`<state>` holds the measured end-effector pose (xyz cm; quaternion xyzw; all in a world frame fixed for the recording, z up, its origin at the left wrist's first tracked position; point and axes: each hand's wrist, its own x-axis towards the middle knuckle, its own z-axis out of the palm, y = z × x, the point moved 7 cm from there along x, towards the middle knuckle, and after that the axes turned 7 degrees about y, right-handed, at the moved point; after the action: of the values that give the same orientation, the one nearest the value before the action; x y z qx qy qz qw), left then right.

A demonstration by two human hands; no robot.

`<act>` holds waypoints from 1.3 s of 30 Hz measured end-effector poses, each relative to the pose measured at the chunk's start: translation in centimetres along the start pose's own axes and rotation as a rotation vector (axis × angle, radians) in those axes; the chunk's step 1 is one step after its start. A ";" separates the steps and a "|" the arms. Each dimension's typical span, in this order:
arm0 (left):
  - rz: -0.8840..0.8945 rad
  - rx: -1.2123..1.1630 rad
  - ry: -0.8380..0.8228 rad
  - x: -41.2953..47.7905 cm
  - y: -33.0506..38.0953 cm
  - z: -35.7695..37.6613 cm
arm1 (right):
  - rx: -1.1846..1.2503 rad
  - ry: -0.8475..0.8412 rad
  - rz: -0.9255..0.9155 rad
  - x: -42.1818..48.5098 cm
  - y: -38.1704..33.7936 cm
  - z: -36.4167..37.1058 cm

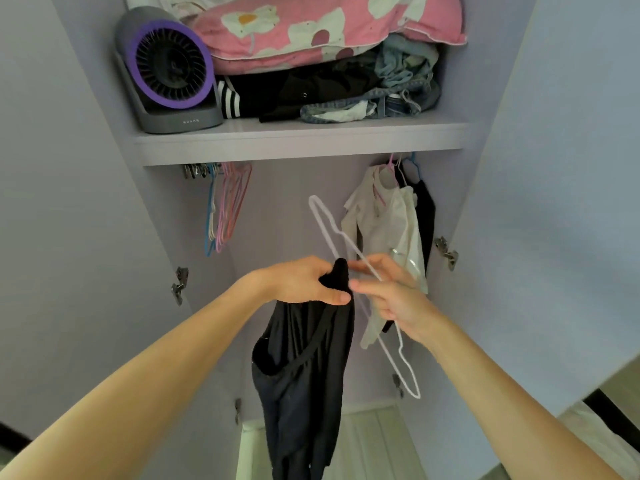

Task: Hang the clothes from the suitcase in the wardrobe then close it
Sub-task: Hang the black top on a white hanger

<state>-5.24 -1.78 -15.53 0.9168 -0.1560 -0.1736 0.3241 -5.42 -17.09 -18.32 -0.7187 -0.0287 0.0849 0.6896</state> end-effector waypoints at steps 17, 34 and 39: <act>-0.410 0.012 0.406 -3.7 -17.4 -1.9 | 0.099 0.455 -0.096 2.3 -0.2 -5.3; -0.034 -0.150 0.605 0.1 -1.1 -9.4 | -0.104 0.580 0.072 0.2 4.5 -10.0; 0.062 -0.105 0.543 1.3 2.3 -8.3 | 0.426 0.622 0.053 -0.3 0.9 -9.8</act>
<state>-0.99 0.48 -8.26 0.9065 -0.0824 0.0809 0.4062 -4.19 -26.79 -18.89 -0.5510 0.2189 -0.1157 0.7969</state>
